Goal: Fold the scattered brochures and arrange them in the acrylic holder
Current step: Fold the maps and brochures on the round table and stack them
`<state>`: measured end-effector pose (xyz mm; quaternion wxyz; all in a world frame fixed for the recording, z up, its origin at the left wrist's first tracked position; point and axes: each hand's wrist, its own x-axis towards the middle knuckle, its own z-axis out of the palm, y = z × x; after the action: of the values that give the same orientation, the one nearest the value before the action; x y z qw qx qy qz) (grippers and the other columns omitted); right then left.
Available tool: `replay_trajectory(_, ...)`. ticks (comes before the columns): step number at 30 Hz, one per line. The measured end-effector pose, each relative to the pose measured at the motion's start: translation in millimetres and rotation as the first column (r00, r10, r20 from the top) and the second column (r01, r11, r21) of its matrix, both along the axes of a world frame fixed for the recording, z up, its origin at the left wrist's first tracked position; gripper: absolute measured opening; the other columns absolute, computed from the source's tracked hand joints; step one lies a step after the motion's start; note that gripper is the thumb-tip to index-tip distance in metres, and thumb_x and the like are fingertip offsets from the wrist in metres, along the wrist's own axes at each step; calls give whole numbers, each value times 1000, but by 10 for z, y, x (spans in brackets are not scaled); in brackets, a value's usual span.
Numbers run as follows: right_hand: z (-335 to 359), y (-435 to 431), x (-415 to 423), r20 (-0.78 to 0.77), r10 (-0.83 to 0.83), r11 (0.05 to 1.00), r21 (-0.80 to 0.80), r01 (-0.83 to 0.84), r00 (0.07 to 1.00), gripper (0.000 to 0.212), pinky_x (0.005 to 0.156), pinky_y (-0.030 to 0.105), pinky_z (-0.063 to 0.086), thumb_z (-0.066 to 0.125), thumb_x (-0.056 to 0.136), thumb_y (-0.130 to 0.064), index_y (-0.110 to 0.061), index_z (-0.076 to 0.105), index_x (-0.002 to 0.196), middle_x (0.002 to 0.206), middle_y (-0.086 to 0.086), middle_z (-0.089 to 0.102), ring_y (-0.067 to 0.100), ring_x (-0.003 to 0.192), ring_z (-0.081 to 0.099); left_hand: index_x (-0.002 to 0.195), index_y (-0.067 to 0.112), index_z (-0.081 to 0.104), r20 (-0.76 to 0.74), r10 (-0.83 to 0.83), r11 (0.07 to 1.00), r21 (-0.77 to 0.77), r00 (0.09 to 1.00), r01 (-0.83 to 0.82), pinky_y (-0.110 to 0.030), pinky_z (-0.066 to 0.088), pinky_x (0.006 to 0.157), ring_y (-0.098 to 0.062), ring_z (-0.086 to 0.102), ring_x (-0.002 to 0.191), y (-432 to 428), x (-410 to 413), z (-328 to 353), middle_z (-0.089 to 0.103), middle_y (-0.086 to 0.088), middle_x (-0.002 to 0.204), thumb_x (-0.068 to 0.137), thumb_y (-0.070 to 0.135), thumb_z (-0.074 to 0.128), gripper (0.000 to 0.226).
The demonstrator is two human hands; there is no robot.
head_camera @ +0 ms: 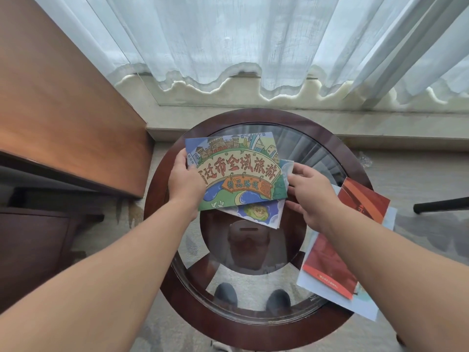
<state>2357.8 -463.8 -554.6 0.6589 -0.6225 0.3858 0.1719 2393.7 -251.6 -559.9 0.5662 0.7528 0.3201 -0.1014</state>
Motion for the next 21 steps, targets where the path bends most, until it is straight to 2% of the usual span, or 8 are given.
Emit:
replay_trajectory(2,-6,24,40,15,19,999,-40,-18,1000,21,50,25,55,49,101,-15,-24,63,114,104,1,73,14,84,74,118,44,52,-6,-12,1000,-17,1000,12,-41,63,65,-14,73,84,-3,-17,-20,71,8,98,104,23,32,32)
replay_trajectory(6,3,15,81,-14,-68,997,-45,67,998,19,62,37,61,42,104,-19,-17,60,97,100,7,75,23,86,74,123,39,56,20,20,994,-105,1000,-18,-37,63,65,-12,74,81,-45,-54,-49,73,7,97,104,22,32,35)
replay_trajectory(9,24,-20,58,6,-96,995,20,96,995,28,54,33,58,39,105,-23,-14,62,92,97,8,76,21,82,75,112,41,60,26,86,988,-129,996,-82,-30,60,56,-9,73,75,-23,-41,-33,73,7,94,104,21,32,36)
replay_trajectory(12,15,-85,62,25,-40,997,-72,41,999,28,53,36,55,42,104,-22,-19,61,84,91,8,68,25,77,66,95,49,60,23,107,986,-131,994,-103,-28,57,54,-9,73,74,30,-43,-24,73,8,90,104,22,33,39)
replay_trajectory(14,10,-110,68,14,-5,995,-102,6,1000,30,50,32,47,42,104,-21,-17,60,80,86,6,63,24,70,56,96,50,60,22,75,987,-145,997,-71,-28,58,56,-8,74,76,45,-57,-27,74,10,89,104,22,34,39)
replay_trajectory(17,9,-79,62,-14,-20,1000,1,20,1000,30,61,40,59,39,106,-22,-10,61,89,95,6,76,27,86,71,100,49,62,21,-4,984,-178,1000,8,-31,60,60,-11,74,79,17,-95,-35,76,11,89,105,22,34,39)
replay_trajectory(19,27,-49,58,-18,-66,997,42,67,998,33,58,37,59,37,106,-23,-13,62,86,91,5,78,24,85,74,104,49,61,23,-24,980,-199,999,28,-34,61,63,-13,74,82,-20,-118,-36,76,10,92,105,23,35,37)
replay_trajectory(21,24,-43,57,-16,-120,991,57,121,993,35,56,34,59,36,106,-24,-16,62,85,90,4,78,21,82,75,98,54,60,35,-45,977,-205,998,51,-33,60,62,-12,74,83,-51,-128,-22,75,12,92,105,24,36,39)
